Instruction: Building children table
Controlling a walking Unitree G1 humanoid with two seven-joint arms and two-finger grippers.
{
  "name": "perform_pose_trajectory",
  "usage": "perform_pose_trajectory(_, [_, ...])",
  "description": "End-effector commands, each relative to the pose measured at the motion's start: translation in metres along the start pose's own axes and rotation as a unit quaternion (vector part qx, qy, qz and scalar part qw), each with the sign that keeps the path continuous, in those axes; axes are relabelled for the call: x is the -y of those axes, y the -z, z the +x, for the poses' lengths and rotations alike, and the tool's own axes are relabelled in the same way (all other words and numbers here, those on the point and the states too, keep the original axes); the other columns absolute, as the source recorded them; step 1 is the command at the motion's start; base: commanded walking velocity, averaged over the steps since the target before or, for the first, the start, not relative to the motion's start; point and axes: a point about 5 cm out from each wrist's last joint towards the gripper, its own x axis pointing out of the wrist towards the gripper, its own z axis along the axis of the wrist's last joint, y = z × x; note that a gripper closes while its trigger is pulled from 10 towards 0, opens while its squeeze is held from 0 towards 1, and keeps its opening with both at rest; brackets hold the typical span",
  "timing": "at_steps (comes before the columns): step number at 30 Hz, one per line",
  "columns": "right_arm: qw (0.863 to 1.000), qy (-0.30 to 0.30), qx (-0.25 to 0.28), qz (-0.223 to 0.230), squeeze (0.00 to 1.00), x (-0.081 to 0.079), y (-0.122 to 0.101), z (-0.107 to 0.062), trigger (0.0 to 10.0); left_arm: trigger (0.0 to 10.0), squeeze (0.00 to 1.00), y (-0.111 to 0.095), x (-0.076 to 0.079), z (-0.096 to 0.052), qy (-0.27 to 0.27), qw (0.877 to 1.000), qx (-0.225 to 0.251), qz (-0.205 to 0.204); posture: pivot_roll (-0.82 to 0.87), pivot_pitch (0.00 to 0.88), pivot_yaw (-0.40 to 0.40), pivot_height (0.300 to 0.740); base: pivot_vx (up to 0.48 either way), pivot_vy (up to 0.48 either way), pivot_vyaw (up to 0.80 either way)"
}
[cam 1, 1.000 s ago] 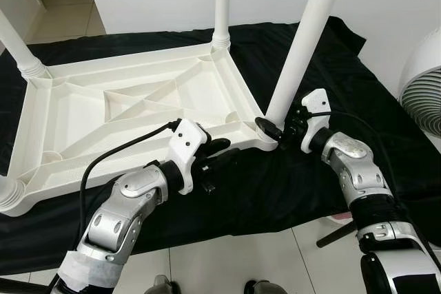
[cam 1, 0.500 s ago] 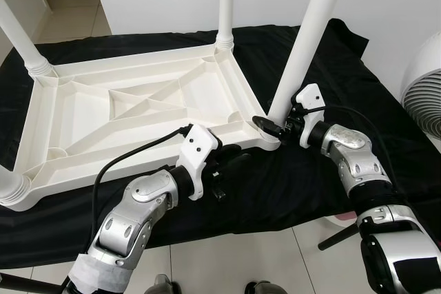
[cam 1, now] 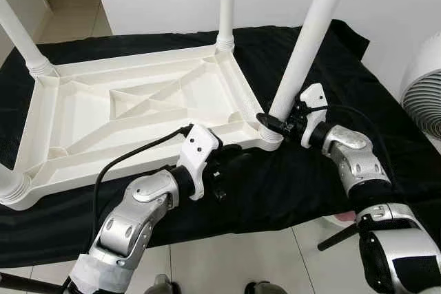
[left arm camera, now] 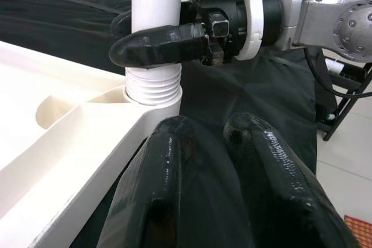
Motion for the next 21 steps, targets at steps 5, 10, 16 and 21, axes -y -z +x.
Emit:
perform_pose_trajectory(5, [0.996, 0.073, 0.003, 0.055, 0.0, -0.01, 0.012, 0.001, 10.0, 10.0, 0.0, 0.002, -0.001, -0.002, -0.026, 1.0, -0.006, 0.001, -0.08, 0.082, 0.027, 0.74, 0.0, 0.0, 0.0])
perform_pose_trajectory(10, [0.992, 0.105, 0.017, 0.064, 0.0, -0.02, 0.009, 0.004, 10.0, 10.0, 0.0, 0.002, -0.001, -0.003, -0.023, 1.0, -0.006, 0.0, -0.08, 0.085, 0.034, 0.74, 0.0, 0.0, 0.0])
perform_pose_trajectory(16, [0.974, 0.212, 0.023, 0.08, 0.0, -0.029, 0.0, 0.007, 10.0, 10.0, 0.0, 0.001, 0.0, -0.001, -0.015, 1.0, -0.005, 0.0, -0.09, 0.084, 0.036, 0.74, 0.0, 0.0, 0.0])
perform_pose_trajectory(21, [0.938, 0.333, 0.027, 0.089, 0.0, -0.046, -0.006, 0.0, 10.0, 10.0, 0.0, 0.0, -0.002, -0.001, -0.017, 1.0, -0.002, 0.002, -0.09, 0.081, 0.033, 0.74, 0.0, 0.0, 0.0])
